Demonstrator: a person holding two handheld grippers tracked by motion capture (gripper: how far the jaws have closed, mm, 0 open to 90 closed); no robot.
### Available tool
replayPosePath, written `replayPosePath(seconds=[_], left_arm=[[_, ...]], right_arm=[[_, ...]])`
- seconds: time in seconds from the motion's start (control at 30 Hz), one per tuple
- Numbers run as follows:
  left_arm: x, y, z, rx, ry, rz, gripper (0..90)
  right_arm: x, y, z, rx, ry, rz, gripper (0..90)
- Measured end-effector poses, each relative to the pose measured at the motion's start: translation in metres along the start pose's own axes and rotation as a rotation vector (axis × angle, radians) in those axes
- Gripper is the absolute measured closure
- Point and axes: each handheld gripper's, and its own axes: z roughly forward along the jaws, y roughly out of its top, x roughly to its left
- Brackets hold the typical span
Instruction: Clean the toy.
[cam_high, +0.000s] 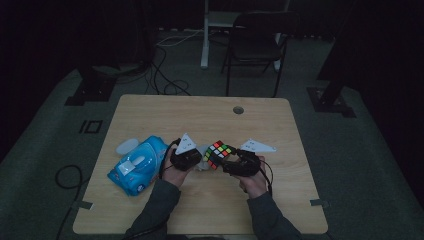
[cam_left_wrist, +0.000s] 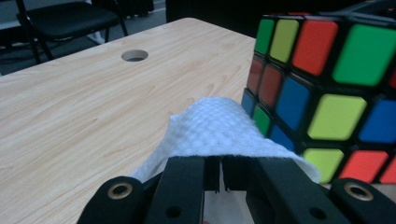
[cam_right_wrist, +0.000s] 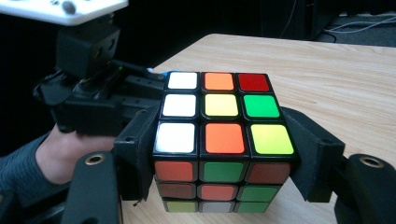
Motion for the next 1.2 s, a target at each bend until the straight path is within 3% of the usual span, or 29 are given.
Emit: replayPosePath(seconds=[0.3, 0.53, 1.0, 1.2], left_arm=[[0.006, 0.002, -0.002, -0.001, -0.022, -0.019, 87.6], [0.01, 0.006, -0.007, -0.014, -0.01, -0.025, 87.4], [0.015, 0.014, -0.016, -0.033, 0.019, -0.028, 86.9], [0.015, 0.014, -0.018, -0.026, 0.031, -0.028, 86.8]], right_arm=[[0.007, -0.006, 0.002, 0.02, 0.012, -0.069, 34.1], [0.012, -0.014, 0.004, 0.054, 0.01, -0.132, 34.1], [0.008, -0.024, 0.003, 0.084, -0.009, -0.151, 34.1], [0.0, -0.029, -0.002, 0.087, -0.046, -0.148, 34.1]])
